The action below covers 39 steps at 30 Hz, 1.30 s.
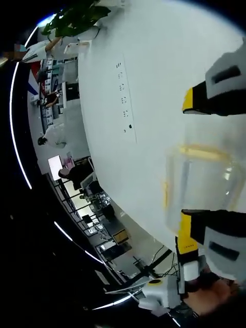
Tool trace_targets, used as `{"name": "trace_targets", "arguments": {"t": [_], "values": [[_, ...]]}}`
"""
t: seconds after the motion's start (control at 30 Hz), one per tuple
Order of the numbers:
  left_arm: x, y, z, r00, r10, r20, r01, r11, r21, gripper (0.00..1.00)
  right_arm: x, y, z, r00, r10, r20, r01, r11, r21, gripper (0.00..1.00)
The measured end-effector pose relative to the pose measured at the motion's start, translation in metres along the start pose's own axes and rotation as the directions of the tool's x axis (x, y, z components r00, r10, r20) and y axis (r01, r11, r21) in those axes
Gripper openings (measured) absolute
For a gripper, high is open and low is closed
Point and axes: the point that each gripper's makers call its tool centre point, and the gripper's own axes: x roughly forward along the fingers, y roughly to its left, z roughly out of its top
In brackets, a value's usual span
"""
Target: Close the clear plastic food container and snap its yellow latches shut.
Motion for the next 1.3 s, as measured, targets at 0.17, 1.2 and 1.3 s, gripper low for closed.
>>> {"name": "trace_targets", "arguments": {"t": [0.17,1.2,1.3], "values": [[-0.001,0.002,0.011,0.997,0.021,0.079,-0.024,0.999,0.037,0.99,-0.002,-0.002,0.007,0.999,0.010,0.030,-0.011,1.000,0.028,1.00],[-0.108,-0.048,0.025,0.999,-0.036,0.012,0.033,0.986,0.162,0.99,-0.128,0.013,0.021,0.998,0.056,-0.007,-0.057,0.989,-0.138,1.00],[-0.135,-0.056,0.021,0.999,-0.033,-0.008,0.034,0.981,0.190,0.99,-0.154,0.013,0.020,0.998,0.059,-0.001,-0.059,0.987,-0.147,1.00]]}}
